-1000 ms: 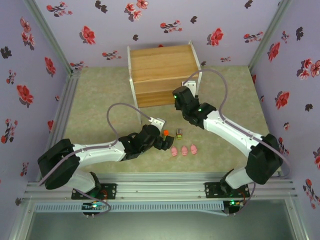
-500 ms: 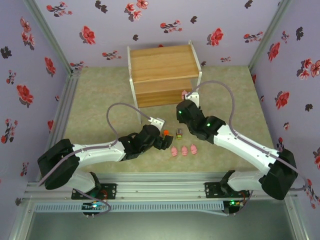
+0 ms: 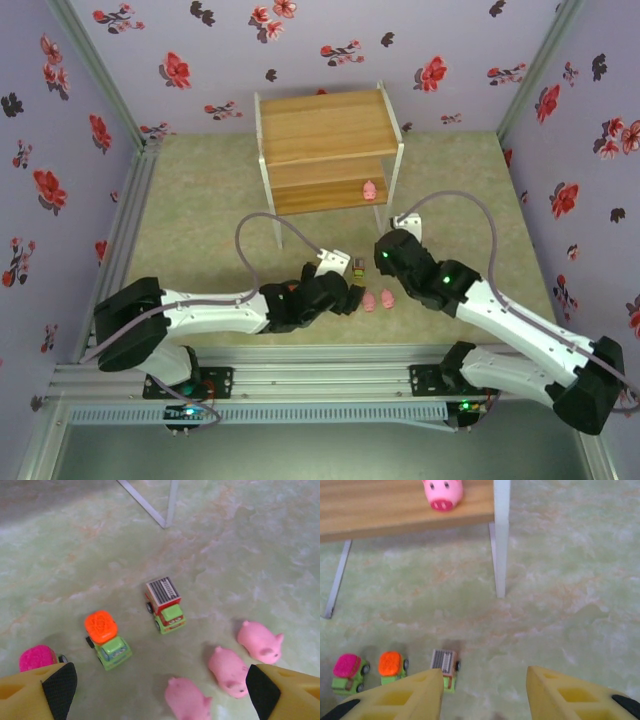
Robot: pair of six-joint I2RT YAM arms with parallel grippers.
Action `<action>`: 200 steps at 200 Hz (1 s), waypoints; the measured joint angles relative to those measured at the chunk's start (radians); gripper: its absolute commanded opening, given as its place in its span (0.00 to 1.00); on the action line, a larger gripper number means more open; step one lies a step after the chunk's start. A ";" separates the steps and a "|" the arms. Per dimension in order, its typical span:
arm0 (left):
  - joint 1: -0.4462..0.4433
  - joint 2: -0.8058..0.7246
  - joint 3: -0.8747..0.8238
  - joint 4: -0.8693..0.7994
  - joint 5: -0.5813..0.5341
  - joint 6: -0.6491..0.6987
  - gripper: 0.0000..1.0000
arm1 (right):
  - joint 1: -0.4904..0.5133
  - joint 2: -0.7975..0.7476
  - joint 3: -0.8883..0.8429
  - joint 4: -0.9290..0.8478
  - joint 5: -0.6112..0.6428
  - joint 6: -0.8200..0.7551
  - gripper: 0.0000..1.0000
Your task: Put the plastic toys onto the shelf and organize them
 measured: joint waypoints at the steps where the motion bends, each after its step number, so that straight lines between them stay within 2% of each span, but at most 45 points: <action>1: -0.002 0.002 0.003 -0.003 -0.002 -0.002 0.92 | 0.000 -0.002 -0.002 -0.001 -0.001 0.001 0.48; 64: -0.034 0.025 0.033 -0.152 -0.050 -0.181 0.85 | 0.002 -0.109 -0.109 -0.072 -0.038 0.047 0.47; 103: -0.092 0.095 0.099 -0.235 -0.050 -0.264 0.84 | 0.002 -0.115 -0.132 -0.084 -0.063 0.057 0.46; 200: -0.115 0.176 0.142 -0.271 -0.032 -0.389 0.80 | 0.004 -0.154 -0.226 -0.095 -0.109 0.087 0.46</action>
